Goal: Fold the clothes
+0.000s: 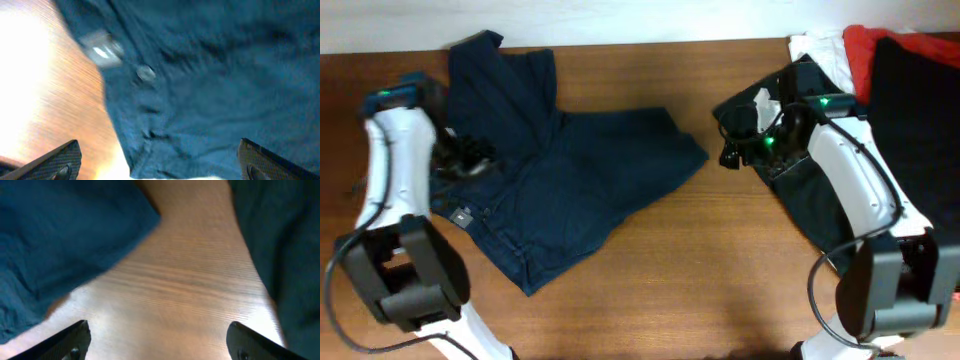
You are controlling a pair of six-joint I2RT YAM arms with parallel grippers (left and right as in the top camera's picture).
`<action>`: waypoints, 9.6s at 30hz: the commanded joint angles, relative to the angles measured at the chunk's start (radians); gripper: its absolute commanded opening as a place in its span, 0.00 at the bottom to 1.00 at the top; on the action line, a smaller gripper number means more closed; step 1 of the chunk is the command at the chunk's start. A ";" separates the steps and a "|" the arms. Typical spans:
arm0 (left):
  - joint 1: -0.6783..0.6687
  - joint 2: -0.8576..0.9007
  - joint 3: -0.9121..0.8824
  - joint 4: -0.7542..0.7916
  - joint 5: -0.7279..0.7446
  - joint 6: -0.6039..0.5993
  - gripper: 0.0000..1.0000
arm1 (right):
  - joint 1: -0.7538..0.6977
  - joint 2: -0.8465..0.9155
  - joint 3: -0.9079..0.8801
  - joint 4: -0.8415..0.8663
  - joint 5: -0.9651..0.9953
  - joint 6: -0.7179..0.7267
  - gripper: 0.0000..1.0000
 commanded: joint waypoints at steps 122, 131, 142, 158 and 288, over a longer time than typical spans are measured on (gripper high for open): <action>0.030 -0.200 -0.185 -0.020 -0.206 0.045 0.99 | -0.093 0.358 0.690 -0.577 0.123 0.184 0.78; 0.030 -0.285 -0.222 -0.100 -0.206 0.143 0.99 | -0.092 0.078 0.443 -0.635 0.243 0.306 0.84; 0.067 -0.448 -0.808 0.469 0.014 -0.090 0.99 | -0.055 -0.681 -0.496 -0.288 -0.172 0.524 0.84; 0.100 -0.448 -1.021 0.826 -0.096 -0.153 0.39 | 0.296 -0.545 -0.649 -0.023 -0.065 0.967 0.84; -0.030 -0.146 -0.706 0.707 0.240 0.019 0.01 | 0.093 0.230 0.283 0.034 0.326 -0.163 0.69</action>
